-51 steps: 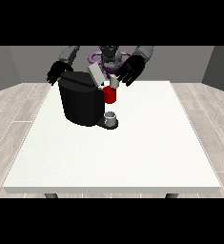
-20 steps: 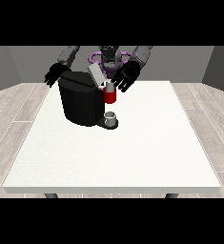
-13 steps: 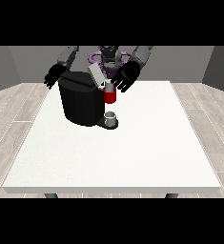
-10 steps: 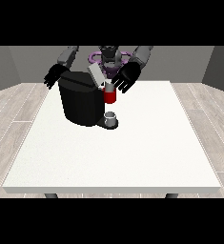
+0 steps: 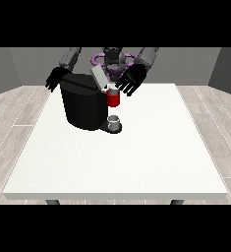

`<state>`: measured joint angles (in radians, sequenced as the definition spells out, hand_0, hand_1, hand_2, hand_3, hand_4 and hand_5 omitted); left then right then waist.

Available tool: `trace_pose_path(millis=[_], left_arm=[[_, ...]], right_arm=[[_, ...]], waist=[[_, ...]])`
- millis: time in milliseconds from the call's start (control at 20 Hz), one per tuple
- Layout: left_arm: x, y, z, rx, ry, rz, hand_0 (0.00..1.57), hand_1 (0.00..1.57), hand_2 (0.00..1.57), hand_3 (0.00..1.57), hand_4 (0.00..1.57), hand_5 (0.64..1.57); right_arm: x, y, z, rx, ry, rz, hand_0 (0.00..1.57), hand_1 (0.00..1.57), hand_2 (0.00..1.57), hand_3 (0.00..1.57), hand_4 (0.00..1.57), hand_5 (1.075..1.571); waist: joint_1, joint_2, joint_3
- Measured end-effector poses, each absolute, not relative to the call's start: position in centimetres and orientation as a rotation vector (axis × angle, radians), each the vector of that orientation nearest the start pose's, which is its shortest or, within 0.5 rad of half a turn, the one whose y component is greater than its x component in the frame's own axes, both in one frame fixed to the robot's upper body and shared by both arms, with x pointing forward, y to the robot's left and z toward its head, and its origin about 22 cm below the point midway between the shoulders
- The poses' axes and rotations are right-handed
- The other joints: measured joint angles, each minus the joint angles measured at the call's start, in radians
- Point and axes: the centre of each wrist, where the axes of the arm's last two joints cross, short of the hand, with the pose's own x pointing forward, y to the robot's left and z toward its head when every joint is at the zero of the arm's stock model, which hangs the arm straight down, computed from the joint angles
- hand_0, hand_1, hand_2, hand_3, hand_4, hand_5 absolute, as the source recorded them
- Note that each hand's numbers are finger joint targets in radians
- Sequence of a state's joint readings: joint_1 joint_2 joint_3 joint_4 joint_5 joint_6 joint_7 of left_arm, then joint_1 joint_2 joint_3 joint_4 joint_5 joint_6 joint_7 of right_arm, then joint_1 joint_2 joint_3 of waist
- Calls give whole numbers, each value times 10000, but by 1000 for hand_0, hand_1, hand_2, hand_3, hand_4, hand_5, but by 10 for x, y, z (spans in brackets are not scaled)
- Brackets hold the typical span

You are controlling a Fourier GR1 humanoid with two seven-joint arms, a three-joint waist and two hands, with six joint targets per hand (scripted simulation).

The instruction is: Insert the coffee pod into the coffee machine and close the lid

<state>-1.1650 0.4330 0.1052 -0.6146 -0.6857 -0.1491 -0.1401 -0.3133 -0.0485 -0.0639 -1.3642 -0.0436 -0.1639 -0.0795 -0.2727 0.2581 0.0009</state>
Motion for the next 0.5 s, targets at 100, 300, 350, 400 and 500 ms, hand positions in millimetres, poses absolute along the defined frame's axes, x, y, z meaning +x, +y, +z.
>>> trace_pose_path(millis=[100, 300, 350, 400, 500], left_arm=[[463, 260, 227, 7453, -16762, -9351, 912, 912, 1022, 865, 363, 1571], [462, 263, 232, 7548, -16650, -10029, 0, 0, 0, 0, 0, 1571], [462, 268, 235, 7690, -16583, -10090, 0, 0, 0, 0, 0, 1571], [461, 269, 234, 7733, -16506, -10176, 0, 0, 0, 0, 0, 1571], [462, 267, 236, 7828, -16480, -10331, 0, 0, 0, 0, 0, 1571]], right_arm=[[316, -213, 36, -716, -17420, -812, 0, 0, 0, 0, 470, 1571], [317, -213, 38, -788, -17507, -720, 0, 0, 0, 0, 413, 1571], [317, -214, 41, -728, -17529, -645, 0, 0, 0, 0, 419, 1571], [317, -212, 42, -749, -17488, -675, 0, 0, 0, 0, 435, 1571], [319, -211, 42, -788, -17530, -753, 0, 0, 0, 0, 353, 1571]], waist=[[-89, 114, 3], [-119, 172, 3], [-199, 213, 8], [-207, 175, 8], [-157, 241, 11]])
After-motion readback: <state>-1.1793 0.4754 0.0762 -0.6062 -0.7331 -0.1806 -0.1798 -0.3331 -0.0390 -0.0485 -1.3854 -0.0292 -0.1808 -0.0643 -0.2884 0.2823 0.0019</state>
